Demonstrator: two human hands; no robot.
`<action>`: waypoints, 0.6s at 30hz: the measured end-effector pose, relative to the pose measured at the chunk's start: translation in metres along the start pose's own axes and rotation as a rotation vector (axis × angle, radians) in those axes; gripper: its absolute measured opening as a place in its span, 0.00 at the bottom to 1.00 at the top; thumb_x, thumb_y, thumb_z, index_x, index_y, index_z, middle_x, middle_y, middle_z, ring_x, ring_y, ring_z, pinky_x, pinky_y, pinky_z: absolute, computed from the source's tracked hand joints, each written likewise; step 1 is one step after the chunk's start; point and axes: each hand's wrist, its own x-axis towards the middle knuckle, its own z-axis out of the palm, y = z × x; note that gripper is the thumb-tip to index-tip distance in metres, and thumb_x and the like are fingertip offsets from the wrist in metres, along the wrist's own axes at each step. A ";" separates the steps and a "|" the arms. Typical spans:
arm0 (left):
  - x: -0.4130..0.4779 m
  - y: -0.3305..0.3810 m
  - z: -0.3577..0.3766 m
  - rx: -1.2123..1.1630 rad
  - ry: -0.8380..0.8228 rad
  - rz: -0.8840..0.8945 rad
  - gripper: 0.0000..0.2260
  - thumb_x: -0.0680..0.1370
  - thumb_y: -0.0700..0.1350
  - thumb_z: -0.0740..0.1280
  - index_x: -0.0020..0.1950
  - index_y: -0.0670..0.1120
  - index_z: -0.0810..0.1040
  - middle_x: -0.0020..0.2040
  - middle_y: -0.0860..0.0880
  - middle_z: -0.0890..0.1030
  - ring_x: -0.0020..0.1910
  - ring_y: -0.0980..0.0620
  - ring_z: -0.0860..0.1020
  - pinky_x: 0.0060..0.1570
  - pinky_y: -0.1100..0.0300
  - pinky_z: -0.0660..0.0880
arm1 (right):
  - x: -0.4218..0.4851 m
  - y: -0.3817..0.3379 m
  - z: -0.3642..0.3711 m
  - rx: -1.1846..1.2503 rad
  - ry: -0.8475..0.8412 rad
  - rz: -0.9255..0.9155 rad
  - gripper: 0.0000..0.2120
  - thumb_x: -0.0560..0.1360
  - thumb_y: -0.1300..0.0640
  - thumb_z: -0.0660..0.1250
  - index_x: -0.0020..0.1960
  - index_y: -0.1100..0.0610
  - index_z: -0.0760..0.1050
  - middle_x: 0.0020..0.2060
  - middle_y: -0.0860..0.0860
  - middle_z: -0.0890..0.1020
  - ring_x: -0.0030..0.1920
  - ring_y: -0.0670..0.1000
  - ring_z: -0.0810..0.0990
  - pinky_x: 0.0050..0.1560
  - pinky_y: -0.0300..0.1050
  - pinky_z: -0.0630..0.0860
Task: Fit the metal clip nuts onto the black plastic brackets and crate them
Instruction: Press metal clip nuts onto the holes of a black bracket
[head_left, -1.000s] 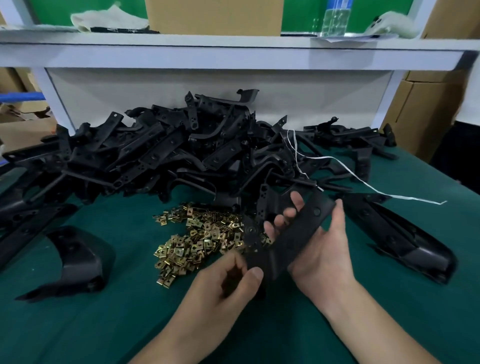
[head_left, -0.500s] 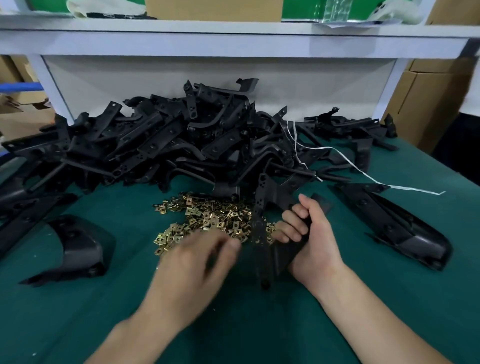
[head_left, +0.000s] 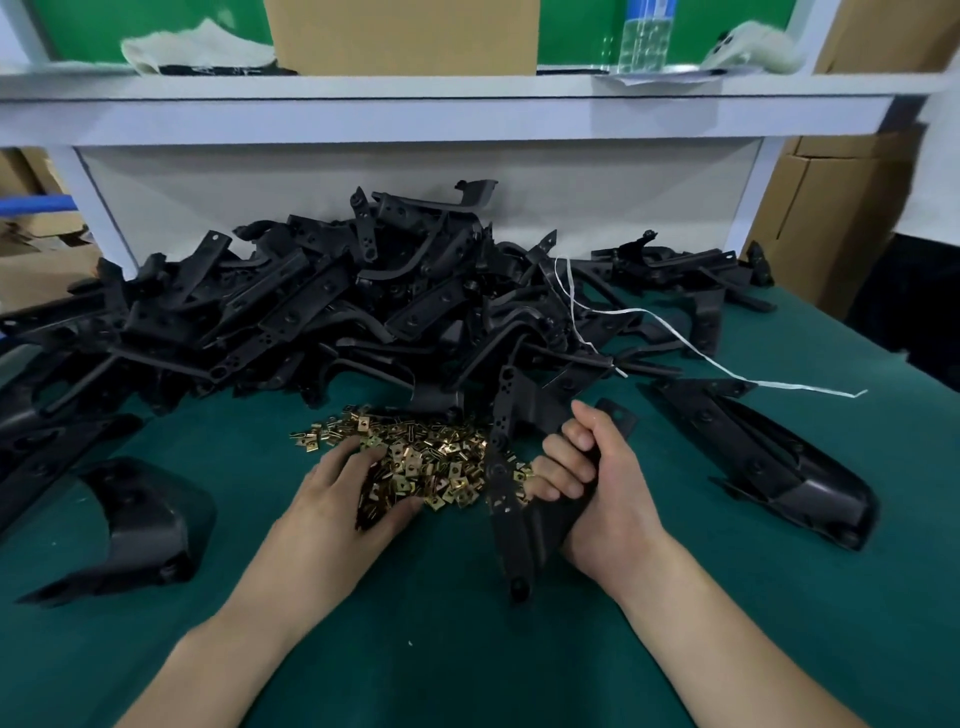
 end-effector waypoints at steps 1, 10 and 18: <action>0.005 0.000 0.001 -0.023 -0.006 0.009 0.35 0.70 0.73 0.58 0.74 0.58 0.67 0.77 0.61 0.61 0.73 0.54 0.67 0.65 0.55 0.73 | 0.001 0.000 0.000 0.000 -0.002 -0.001 0.19 0.75 0.48 0.67 0.30 0.51 0.65 0.23 0.46 0.58 0.21 0.46 0.58 0.24 0.40 0.63; 0.015 0.000 0.005 0.093 0.077 0.189 0.25 0.75 0.66 0.59 0.65 0.54 0.79 0.65 0.56 0.75 0.63 0.51 0.74 0.56 0.49 0.78 | 0.007 0.001 -0.008 0.038 -0.054 -0.013 0.17 0.72 0.45 0.68 0.30 0.52 0.67 0.22 0.46 0.60 0.20 0.46 0.59 0.24 0.40 0.64; 0.015 0.010 0.004 0.284 0.235 0.235 0.10 0.75 0.48 0.74 0.56 0.49 0.83 0.51 0.49 0.81 0.46 0.45 0.80 0.37 0.51 0.79 | 0.007 0.001 -0.009 0.014 -0.021 -0.005 0.18 0.72 0.46 0.70 0.31 0.51 0.67 0.23 0.46 0.59 0.21 0.46 0.58 0.25 0.41 0.64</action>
